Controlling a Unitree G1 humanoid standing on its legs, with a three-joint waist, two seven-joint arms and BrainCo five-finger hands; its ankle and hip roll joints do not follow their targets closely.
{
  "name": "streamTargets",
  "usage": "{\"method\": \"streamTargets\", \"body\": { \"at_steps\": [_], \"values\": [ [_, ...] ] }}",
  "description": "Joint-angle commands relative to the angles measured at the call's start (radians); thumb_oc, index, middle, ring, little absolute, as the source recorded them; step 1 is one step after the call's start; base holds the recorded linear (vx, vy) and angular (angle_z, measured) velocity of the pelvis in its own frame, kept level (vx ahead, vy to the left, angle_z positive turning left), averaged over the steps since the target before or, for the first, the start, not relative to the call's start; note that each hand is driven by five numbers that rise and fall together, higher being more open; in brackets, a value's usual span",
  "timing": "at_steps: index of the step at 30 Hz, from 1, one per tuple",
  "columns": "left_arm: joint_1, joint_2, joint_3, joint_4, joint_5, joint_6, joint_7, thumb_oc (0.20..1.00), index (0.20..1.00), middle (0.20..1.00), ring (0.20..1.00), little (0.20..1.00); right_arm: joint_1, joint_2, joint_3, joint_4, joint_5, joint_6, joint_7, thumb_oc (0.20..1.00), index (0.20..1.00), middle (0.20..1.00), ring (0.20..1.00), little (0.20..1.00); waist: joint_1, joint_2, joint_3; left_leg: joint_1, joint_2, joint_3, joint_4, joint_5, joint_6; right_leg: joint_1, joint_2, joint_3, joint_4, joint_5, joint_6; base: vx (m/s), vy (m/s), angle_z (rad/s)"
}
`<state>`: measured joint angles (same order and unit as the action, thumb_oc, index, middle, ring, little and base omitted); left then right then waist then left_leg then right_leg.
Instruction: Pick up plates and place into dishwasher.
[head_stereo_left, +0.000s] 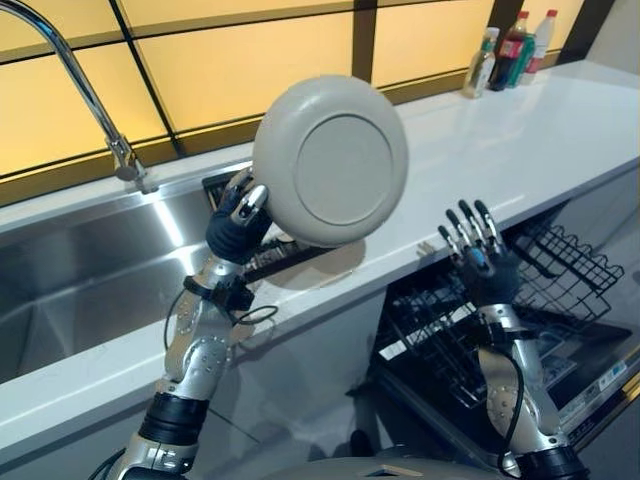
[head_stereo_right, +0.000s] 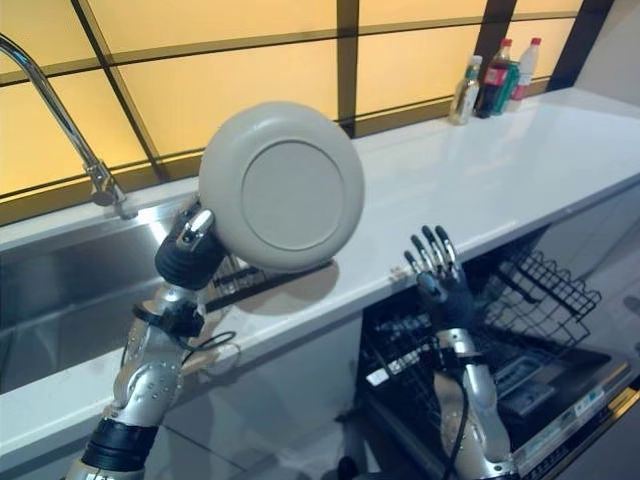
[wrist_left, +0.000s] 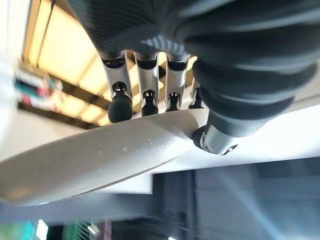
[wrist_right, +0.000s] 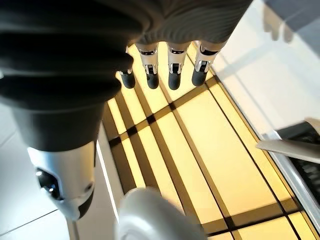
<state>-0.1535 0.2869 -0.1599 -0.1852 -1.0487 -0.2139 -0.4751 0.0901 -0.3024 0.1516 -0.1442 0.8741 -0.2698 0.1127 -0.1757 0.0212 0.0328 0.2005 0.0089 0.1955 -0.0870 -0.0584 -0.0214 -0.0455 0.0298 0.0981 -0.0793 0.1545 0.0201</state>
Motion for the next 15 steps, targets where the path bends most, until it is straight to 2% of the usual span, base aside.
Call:
{"method": "streamTargets", "body": {
  "at_steps": [1,5,10,15],
  "values": [
    [-0.052,0.022,-0.039,-0.060,-0.083,-0.034,-0.058,0.200,0.200,0.200,0.200,0.200,-0.083,0.041,0.018,-0.005,0.066,-0.014,0.015,1.000,1.000,1.000,1.000,1.000,0.002,-0.017,-0.044,-0.112,-0.011,-0.046,0.000,0.044,0.043,0.050,-0.040,-0.015,0.052,-0.103,0.080,0.00,0.000,0.00],
    [-0.076,0.000,-0.059,-0.069,-0.159,-0.010,-0.063,0.200,0.200,0.200,0.200,0.200,-0.096,0.059,0.045,-0.003,0.068,-0.015,0.009,1.000,1.000,1.000,1.000,1.000,-0.002,-0.011,-0.051,-0.110,-0.011,-0.037,0.000,0.044,0.042,0.049,-0.042,-0.012,0.050,-0.100,0.080,0.00,0.000,0.00],
    [-0.065,0.004,-0.078,-0.075,-0.064,-0.033,-0.008,0.200,0.200,0.200,0.200,0.200,-0.095,0.058,0.048,-0.033,0.099,-0.016,0.022,1.000,1.000,1.000,1.000,1.000,-0.006,-0.007,-0.052,-0.112,-0.011,-0.035,0.000,0.045,0.044,0.044,-0.039,-0.008,0.052,-0.099,0.079,0.00,0.000,0.00],
    [-0.031,0.012,-0.056,-0.039,0.000,-0.041,0.021,0.200,0.200,0.200,0.200,0.200,-0.075,0.059,0.012,-0.061,0.199,-0.007,0.114,1.000,1.000,1.000,1.000,1.000,-0.003,-0.010,-0.052,-0.115,-0.011,-0.043,0.000,0.046,0.045,0.045,-0.038,-0.013,0.050,-0.100,0.078,0.00,0.001,-0.03]
  ]
}}
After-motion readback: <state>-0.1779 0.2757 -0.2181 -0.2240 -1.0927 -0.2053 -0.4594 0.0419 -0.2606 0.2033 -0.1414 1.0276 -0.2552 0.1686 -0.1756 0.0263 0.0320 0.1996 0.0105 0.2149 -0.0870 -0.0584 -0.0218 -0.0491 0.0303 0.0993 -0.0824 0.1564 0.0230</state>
